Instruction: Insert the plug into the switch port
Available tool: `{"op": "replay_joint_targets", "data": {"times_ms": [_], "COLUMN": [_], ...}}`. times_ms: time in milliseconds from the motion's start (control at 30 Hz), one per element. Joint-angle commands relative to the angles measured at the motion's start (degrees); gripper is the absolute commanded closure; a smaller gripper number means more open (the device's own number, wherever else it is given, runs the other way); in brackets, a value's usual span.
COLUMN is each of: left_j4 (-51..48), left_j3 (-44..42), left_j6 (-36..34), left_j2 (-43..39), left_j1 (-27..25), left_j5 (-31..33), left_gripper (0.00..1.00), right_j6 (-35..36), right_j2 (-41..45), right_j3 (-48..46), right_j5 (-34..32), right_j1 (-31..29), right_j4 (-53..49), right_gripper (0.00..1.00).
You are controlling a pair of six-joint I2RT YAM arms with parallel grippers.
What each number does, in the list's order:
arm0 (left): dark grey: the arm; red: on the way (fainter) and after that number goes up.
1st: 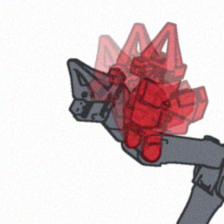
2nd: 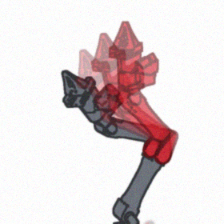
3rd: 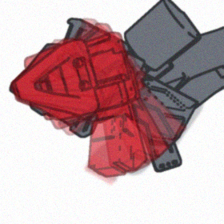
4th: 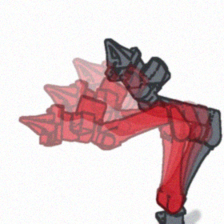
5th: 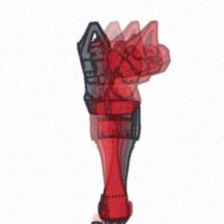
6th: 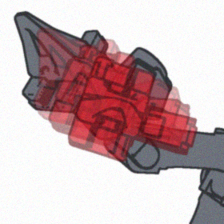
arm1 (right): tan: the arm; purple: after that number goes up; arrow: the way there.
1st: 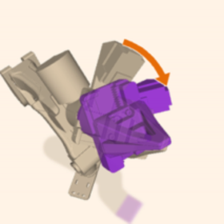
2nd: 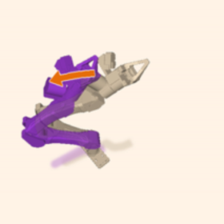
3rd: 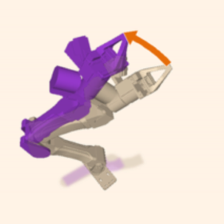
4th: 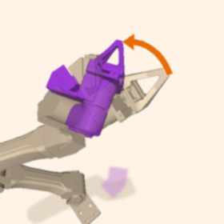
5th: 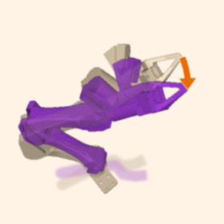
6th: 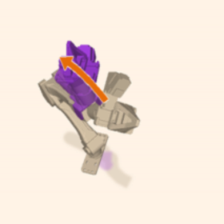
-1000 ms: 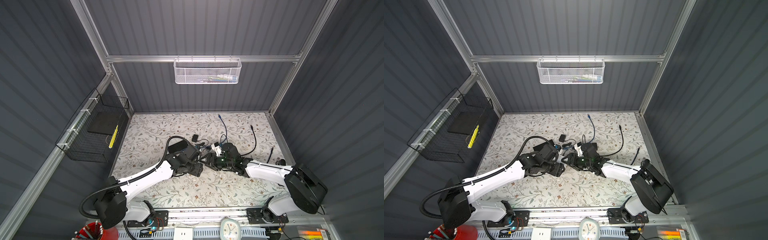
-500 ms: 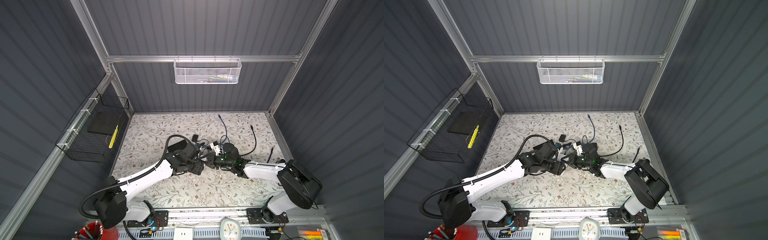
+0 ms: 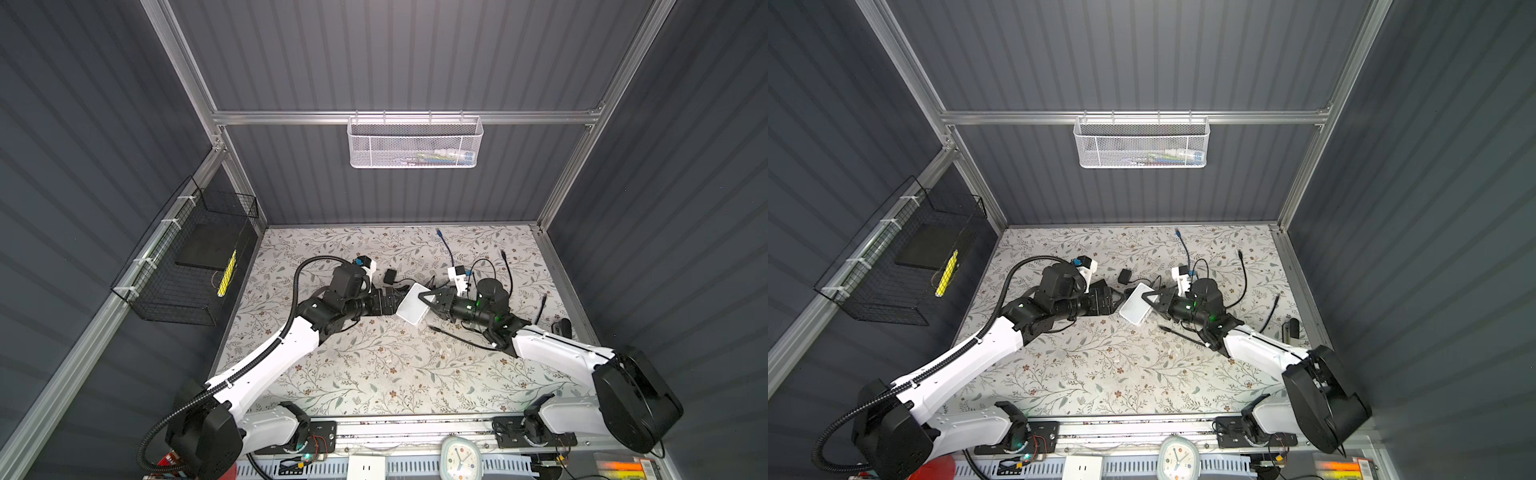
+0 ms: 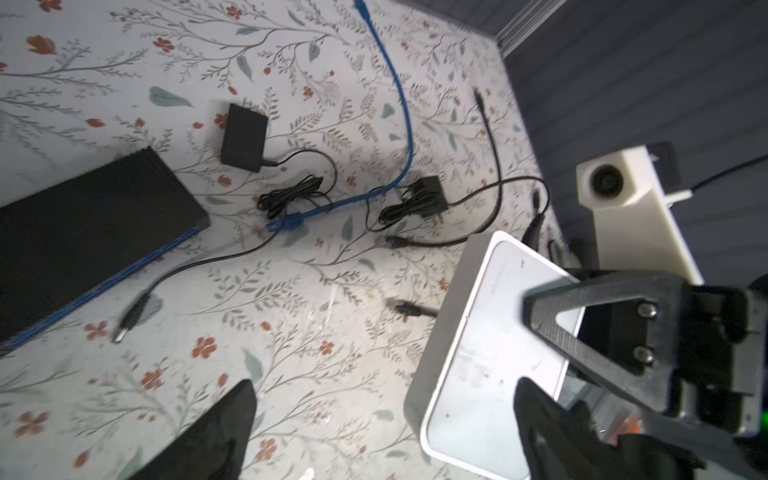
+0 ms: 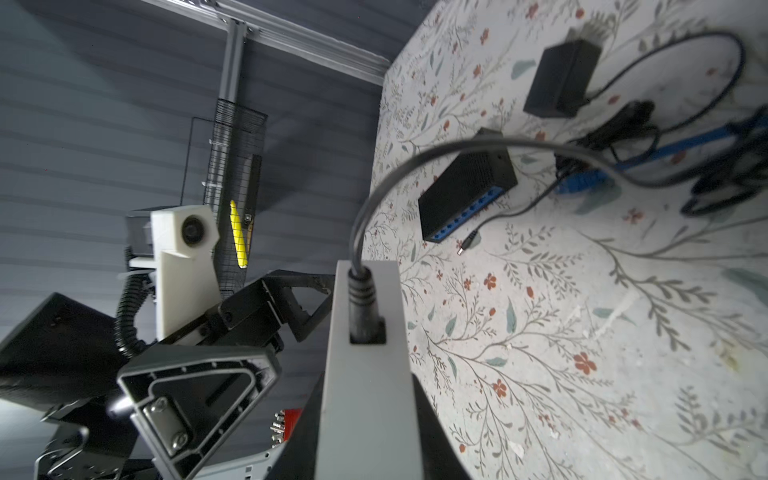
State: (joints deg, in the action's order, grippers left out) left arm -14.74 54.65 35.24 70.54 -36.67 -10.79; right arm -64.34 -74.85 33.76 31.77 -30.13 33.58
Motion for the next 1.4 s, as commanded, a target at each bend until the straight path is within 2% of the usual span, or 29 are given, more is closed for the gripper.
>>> {"op": "replay_joint_targets", "data": {"times_ms": [0, 167, 333, 400, 500, 633, 867, 1200, 1367], "left_j4": [15.5, 29.6, 30.9, 32.0, 36.5, 39.5, 43.6, 51.3, 46.9], "left_j3": [-2.4, -4.2, -1.9, -2.1, -4.0, -4.7, -6.6, -7.2, -6.6], "left_j6": [12.1, 21.0, 21.5, 22.1, 24.1, 25.6, 27.8, 30.4, 27.7], "left_j2": [2.5, 5.9, 7.3, 7.6, 7.8, 8.6, 9.4, 12.5, 10.1], "left_j1": [-0.5, -0.4, -0.5, -0.5, -0.5, -0.5, -0.6, -2.0, -2.0], "left_j5": [-6.9, -7.7, -7.7, -9.5, -9.3, -10.6, -9.7, -9.9, -8.6], "left_gripper": [0.10, 0.15, 0.17, 0.18, 0.25, 0.29, 0.28, 0.38, 0.46], "right_j6": [2.0, -0.1, -5.1, -7.2, -10.1, -10.0, -10.7, -12.9, -11.8], "right_j2": [2.9, 2.5, -2.0, -5.0, -7.8, -8.2, -8.1, -13.1, -12.5], "right_j3": [-0.3, -0.5, 0.5, 1.4, 1.7, 1.2, 1.0, 4.5, 4.9], "right_j5": [0.2, -3.9, -4.4, -3.5, -3.3, -4.2, -5.4, -7.8, -8.1], "right_j1": [1.5, 3.0, 4.1, 4.1, 4.1, 4.1, 3.8, 0.5, -0.1], "right_j4": [5.3, 12.2, 20.5, 24.2, 29.1, 30.1, 30.7, 35.2, 33.4], "right_gripper": [0.92, 0.92, 0.93, 0.94, 0.95, 0.95, 0.95, 0.95, 0.95]}}
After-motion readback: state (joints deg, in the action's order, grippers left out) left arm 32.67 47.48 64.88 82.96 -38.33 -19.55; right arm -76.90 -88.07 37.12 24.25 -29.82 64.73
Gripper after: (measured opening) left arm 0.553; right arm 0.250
